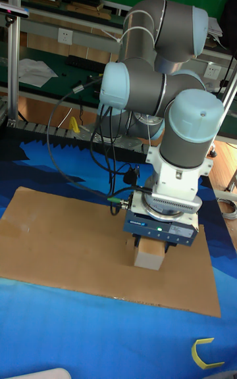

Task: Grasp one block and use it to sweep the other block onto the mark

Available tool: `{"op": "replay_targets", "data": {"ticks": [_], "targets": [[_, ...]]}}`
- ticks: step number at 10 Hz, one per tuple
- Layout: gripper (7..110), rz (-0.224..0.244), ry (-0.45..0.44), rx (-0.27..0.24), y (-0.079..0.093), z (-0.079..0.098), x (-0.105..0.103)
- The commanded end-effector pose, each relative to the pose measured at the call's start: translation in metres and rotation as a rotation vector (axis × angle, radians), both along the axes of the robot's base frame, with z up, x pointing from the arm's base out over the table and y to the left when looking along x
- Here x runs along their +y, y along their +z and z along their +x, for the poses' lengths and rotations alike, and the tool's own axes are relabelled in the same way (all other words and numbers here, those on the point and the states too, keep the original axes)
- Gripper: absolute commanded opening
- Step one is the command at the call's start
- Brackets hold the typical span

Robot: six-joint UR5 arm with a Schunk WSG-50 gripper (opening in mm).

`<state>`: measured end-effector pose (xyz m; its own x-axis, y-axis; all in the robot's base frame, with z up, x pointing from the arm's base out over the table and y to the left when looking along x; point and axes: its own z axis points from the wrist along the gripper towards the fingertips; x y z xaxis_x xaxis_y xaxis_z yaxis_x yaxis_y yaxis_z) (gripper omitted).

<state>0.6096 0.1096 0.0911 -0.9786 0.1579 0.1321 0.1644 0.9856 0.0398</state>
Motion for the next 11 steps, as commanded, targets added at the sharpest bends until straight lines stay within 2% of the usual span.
{"op": "replay_targets", "data": {"ticks": [1, 2, 3, 4, 5, 6, 7, 8, 9, 11], "targets": [[7, -0.001, -0.016, 0.024, 0.005, -0.043, 0.000], [7, -0.009, -0.018, -0.003, 0.009, -0.046, -0.006], [7, -0.006, -0.006, 0.001, 0.013, -0.059, -0.011], [7, 0.004, 0.000, 0.019, 0.014, -0.076, -0.011], [7, -0.016, 0.023, 0.058, 0.016, -0.085, -0.015], [7, 0.003, 0.002, 0.056, 0.010, -0.085, -0.009], [7, 0.020, -0.007, 0.029, 0.005, -0.079, -0.006], [7, -0.015, -0.006, -0.008, 0.003, -0.067, -0.014], [7, -0.028, 0.001, -0.062, 0.002, -0.043, -0.015], [7, -0.080, 0.047, -0.112, 0.007, 0.004, -0.020]]}}
